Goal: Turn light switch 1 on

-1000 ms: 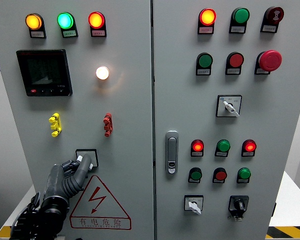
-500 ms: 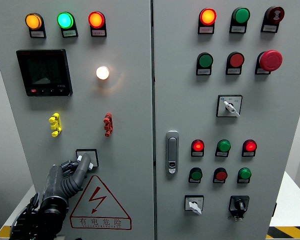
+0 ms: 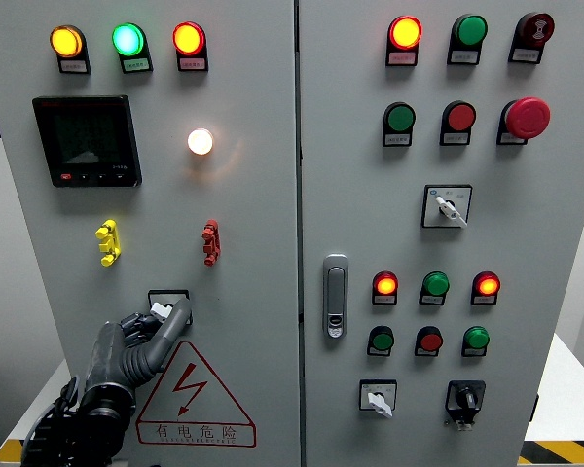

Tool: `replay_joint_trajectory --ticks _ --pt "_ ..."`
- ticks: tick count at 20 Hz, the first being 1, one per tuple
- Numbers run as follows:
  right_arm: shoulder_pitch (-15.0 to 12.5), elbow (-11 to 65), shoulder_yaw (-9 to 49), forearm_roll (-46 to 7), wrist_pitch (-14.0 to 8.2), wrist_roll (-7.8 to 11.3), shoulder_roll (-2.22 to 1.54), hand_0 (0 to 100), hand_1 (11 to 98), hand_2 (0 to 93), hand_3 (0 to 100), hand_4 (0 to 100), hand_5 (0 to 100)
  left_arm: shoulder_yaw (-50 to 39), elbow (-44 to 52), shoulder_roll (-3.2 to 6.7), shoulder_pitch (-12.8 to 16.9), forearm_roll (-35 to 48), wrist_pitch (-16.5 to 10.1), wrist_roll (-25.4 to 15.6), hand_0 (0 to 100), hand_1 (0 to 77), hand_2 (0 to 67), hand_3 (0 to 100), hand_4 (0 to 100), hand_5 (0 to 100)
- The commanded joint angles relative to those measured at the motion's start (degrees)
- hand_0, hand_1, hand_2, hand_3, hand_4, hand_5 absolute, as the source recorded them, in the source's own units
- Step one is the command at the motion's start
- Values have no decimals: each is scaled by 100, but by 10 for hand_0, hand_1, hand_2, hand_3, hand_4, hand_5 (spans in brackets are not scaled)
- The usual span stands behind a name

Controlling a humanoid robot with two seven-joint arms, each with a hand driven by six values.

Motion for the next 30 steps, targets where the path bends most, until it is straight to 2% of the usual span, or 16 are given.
replay_joint_trajectory --ticks 1,8,13,16,17,18,19,22,24,27,29,30 --pt "0 0 0 0 2 0 9 0 196 0 194 191 106 0 -11 -1 27 0 68 0 0 542 628 825 963 742" --pt "0 0 0 0 2 0 0 0 195 0 194 191 106 18 -142 -1 221 -9 59 -114 0 542 627 829 966 747" --pt "0 0 0 0 2 0 9 0 195 0 194 191 107 115 -257 -1 344 -9 50 -167 0 537 626 832 967 748" --pt "0 0 0 0 2 0 0 0 195 0 194 191 107 185 -520 17 607 0 41 -185 0 534 626 834 968 751" --pt "0 0 0 0 2 0 9 0 195 0 194 191 107 194 -564 25 721 0 33 -255 0 534 626 834 968 751" --pt "0 0 0 0 -7 0 0 0 195 0 194 191 107 211 -591 34 818 0 24 -334 0 533 625 834 967 752" --pt "0 0 0 0 -7 0 9 0 195 0 194 191 107 281 -661 52 949 0 24 -448 0 531 624 835 965 752" --pt "0 0 0 0 2 0 0 0 195 0 194 191 107 317 -775 78 1257 0 24 -834 0 522 620 838 965 727" --pt "0 0 0 0 2 0 0 0 195 0 194 191 107 299 -767 122 1494 -104 -2 -1264 0 523 609 843 964 687" --pt "0 0 0 0 -7 0 0 0 195 0 194 191 107 308 -767 254 1986 -919 -11 -2133 0 548 590 853 974 691" --pt "0 0 0 0 -7 0 0 0 195 0 194 191 107 334 -749 359 2294 -1447 -20 -2512 0 552 571 877 998 709" --pt "0 0 0 0 2 0 9 0 195 0 194 191 107 343 -723 447 2452 -1781 -64 -2653 0 548 551 914 1000 779"
